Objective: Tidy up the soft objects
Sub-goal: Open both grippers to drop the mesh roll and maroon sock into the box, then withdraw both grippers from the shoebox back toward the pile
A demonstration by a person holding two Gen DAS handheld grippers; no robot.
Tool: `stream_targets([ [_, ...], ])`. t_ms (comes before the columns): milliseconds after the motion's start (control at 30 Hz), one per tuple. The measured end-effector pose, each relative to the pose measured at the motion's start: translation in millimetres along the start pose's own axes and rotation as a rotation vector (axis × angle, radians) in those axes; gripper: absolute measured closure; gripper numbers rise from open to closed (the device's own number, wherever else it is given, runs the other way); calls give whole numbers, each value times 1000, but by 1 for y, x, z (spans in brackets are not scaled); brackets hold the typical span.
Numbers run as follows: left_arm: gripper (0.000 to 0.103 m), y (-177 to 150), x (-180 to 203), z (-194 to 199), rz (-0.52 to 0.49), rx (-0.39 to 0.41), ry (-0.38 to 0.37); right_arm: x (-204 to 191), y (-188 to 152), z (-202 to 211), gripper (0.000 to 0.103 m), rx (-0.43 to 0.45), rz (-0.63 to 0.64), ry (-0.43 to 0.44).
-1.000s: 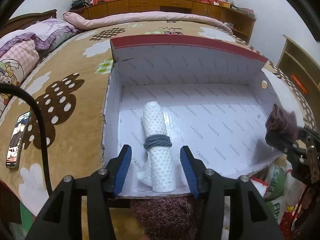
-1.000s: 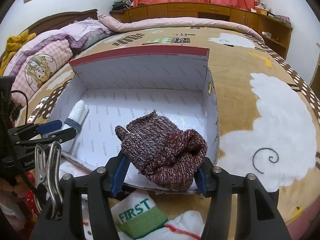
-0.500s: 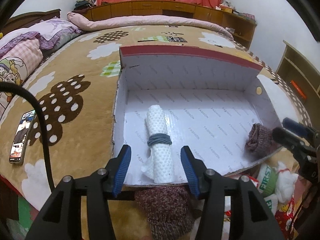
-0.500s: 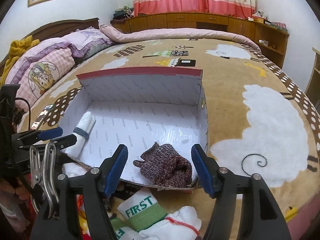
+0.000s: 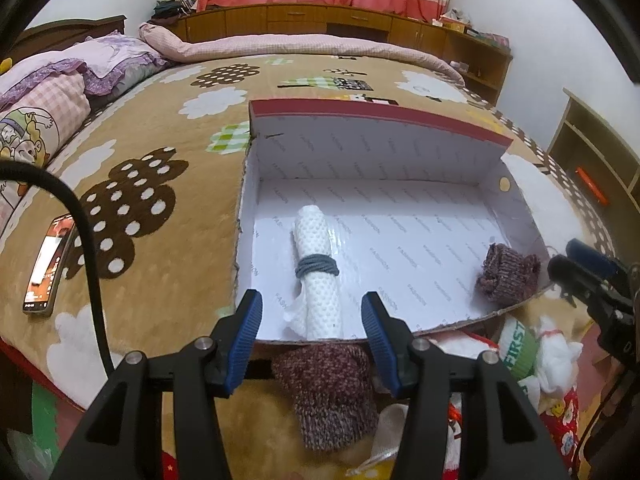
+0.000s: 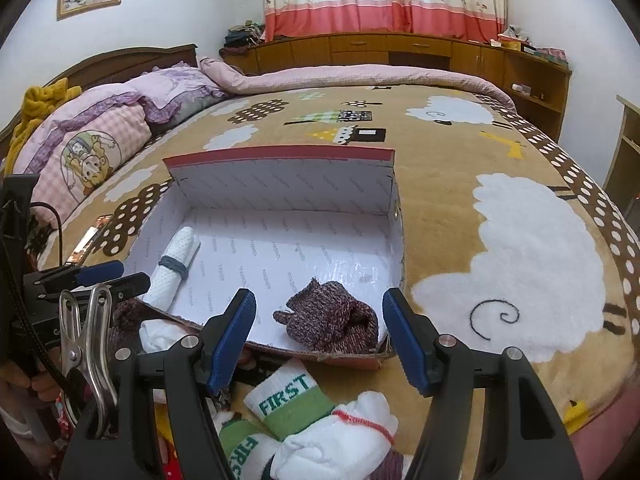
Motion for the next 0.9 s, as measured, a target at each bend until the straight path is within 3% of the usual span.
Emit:
stream_targets([
  [900, 48, -25, 3, 29, 24, -2, -21, -1, -39, 35, 36, -13, -23, 13],
])
Point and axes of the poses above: each gripper's, at about its wrist camera, not at the fingertips, and z roughly against the way its jaws point, x to its right, y to its top, the point moved 4 cm from there along -z, roughly the way its jaws point, and after that the axes turned 11 degrees about -z, right-handed, at the moved point
